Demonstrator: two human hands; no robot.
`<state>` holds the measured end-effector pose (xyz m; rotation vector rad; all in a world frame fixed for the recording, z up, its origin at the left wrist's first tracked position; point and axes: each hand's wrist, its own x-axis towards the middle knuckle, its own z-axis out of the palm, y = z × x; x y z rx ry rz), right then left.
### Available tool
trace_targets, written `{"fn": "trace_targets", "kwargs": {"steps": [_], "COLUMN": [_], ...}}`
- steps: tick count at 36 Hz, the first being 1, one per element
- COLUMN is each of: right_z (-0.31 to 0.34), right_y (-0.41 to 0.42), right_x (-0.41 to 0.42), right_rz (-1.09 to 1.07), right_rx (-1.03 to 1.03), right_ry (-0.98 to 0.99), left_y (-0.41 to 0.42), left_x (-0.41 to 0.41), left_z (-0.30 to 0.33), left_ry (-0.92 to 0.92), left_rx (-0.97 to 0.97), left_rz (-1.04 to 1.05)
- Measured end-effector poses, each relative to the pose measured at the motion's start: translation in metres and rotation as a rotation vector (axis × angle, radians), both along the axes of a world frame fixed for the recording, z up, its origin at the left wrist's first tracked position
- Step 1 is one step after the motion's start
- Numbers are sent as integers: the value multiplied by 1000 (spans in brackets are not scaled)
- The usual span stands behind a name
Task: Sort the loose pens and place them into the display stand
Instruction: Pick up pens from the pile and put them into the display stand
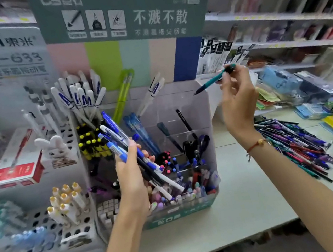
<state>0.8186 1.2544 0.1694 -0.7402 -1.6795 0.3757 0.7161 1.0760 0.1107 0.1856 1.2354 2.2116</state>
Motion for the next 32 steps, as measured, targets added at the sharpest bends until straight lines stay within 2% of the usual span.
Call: {"fn": "trace_targets", "kwargs": {"steps": [4, 7, 9, 12, 15, 19, 23, 25, 27, 29, 32], "right_z": [14, 22, 22, 10, 3, 1, 0, -1, -5, -10, -11], "right_y": [23, 30, 35, 49, 58, 58, 22, 1, -16, -23, -26], "right_x": [-3, -12, -21, -35, -44, -43, -20, -7, -1, 3, 12], "right_rz": [-44, -57, -42, -19, 20, -6, -26, 132, 383, 515, 625], "right_rx": [-68, -28, -49, -200, -304, -391, -314, -404, -699, -922, -999], "right_ry": [135, 174, 8, -410, -559, -506, -228, -188, -281, -386, -413], "left_y": [-4, 0, 3, 10, 18, 23, 23, 24, 26, 27, 30], "left_x": [0, 0, 2, 8, 15, 24, 30, 33, 38, 42, 45], "left_z": [2, 4, 7, 12, 19, 21, 16, 14, 12, 11, 9], "left_ry": [2, -14, -32, -58, -126, -219, -179, -127, -63, -11, 2], "left_rx": [-6, 5, 11, 41, 103, 162, 90, 18, -57, -116, -138], "left_rz": [-4, -16, -46, -118, -198, -323, -476, -560, -631, -667, -678]}}
